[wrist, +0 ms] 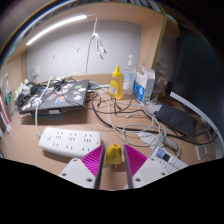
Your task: Unplug charger
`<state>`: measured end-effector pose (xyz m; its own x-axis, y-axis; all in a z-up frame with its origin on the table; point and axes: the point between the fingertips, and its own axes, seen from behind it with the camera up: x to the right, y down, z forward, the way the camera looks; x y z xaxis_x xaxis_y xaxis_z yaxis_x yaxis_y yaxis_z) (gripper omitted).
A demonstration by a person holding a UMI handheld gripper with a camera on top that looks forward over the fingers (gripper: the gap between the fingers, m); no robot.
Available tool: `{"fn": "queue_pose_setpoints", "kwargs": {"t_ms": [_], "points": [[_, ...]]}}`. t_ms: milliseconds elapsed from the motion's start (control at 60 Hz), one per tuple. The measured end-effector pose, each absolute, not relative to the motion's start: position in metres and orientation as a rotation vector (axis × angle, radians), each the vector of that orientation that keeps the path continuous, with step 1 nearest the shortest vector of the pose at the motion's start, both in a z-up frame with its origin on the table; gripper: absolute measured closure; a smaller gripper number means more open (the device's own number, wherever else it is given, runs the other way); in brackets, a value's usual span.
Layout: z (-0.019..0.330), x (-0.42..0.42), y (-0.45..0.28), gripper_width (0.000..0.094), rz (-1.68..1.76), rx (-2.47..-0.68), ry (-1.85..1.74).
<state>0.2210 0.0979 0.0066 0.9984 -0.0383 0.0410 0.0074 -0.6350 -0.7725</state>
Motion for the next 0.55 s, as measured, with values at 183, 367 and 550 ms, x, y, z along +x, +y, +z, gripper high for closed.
{"fn": "queue_pose_setpoints", "kwargs": {"t_ms": [183,367,550], "points": [[0.037,0.216,0.094,0.0146,-0.021,-2.163,0.054],[0.070,0.201,0.062,0.0062,0.019,-2.091,0.023],[0.091,0.197,0.012,0.0049,-0.027,-2.039,-0.017]]}}
